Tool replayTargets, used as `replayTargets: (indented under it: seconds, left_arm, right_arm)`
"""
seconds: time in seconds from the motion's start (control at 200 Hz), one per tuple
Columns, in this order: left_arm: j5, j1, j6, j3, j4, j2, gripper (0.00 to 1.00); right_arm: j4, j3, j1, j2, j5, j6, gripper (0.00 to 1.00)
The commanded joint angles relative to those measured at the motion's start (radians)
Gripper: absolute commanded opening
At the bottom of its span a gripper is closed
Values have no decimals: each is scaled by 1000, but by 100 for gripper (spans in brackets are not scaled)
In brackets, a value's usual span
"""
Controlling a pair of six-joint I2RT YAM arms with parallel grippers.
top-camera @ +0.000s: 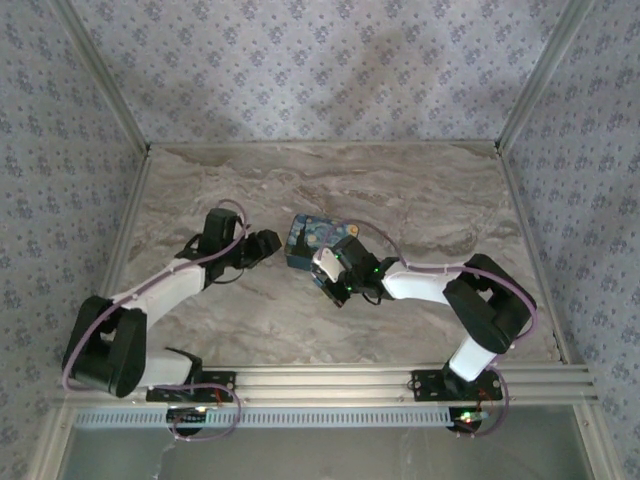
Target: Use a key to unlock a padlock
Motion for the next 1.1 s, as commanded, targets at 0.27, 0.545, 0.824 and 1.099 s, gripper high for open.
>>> replayTargets:
  seconds: [0.27,0.545,0.824,1.099]
  left_arm:
    - [49,-3,27,161,71,229,50]
    - [65,-32,18,188,98,291,46]
    - [78,-55,-13,172,143,312,41]
    - [66,-62,-31,155,165,311,41]
  right_arm:
    - [-82,59,12,-13,43,-87,0]
    - [-110,90,12,8,46,-122,0]
    - [-122,122,23,36,70,-169,0]
    - [-106,159,34,40,59,-173,0]
